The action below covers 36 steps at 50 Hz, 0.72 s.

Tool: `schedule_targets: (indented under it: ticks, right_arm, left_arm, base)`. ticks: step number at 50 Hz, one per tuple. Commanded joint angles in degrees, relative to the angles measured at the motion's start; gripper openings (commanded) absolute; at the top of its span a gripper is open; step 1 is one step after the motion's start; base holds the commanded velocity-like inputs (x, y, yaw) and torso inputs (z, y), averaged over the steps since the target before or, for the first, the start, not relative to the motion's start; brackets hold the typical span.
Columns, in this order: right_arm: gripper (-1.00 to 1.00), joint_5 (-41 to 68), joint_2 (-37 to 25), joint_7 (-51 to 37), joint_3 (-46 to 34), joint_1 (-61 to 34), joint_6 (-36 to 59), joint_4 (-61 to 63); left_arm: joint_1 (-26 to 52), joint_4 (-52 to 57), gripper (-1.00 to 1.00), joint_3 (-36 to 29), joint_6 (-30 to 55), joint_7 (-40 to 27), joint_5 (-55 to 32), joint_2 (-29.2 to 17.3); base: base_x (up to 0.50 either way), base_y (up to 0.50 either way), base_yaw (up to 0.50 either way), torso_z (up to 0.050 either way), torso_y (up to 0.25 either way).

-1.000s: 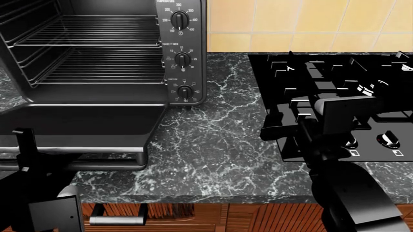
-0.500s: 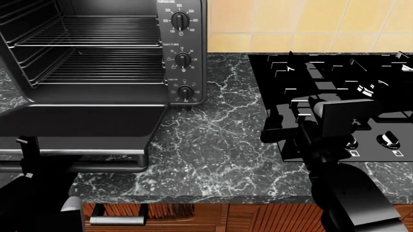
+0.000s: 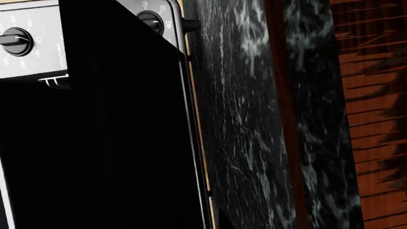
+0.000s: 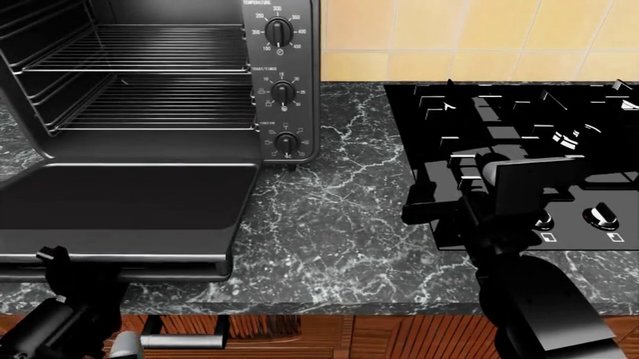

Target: Open the toaster oven door.

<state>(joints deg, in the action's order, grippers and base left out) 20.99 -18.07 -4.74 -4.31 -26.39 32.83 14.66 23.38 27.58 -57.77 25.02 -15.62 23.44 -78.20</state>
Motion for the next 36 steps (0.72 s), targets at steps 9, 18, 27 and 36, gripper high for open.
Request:
schedule_targets:
  ticks: [9,18,27,36]
  right_arm:
    - [1.0,0.2,-0.2,-0.5,0.0,0.6,-0.2,0.2]
    - [1.0,0.3,-0.5,-0.7,0.0,0.7,-0.2,0.2]
    - [1.0,0.4,-0.6,-1.0,-0.2,0.5,0.2,0.5]
    - [1.0,0.2,-0.6,-1.2,-0.7,0.5,0.0,0.1]
  left_arm:
    - [-6.3,-12.0,-1.0,-12.9,-8.6,5.5,-14.8,10.4]
    - [-6.8,-12.2,-1.0,-13.5,-8.1,6.1,-14.7,11.4]
    - [-7.7,-13.4,-1.0,-14.1,-8.5,5.8,-14.8,12.2]
    - [-7.7,-15.4,1.0,-13.8,-9.8,4.9,-15.3,12.9]
  base:
    - [0.0,0.0,0.0,0.0,0.0]
    - [0.02,0.0,-0.01,0.0,0.0]
    - [0.02,0.0,-0.02,0.0,0.0]
    - [0.02,0.0,-0.02,0.0,0.0]
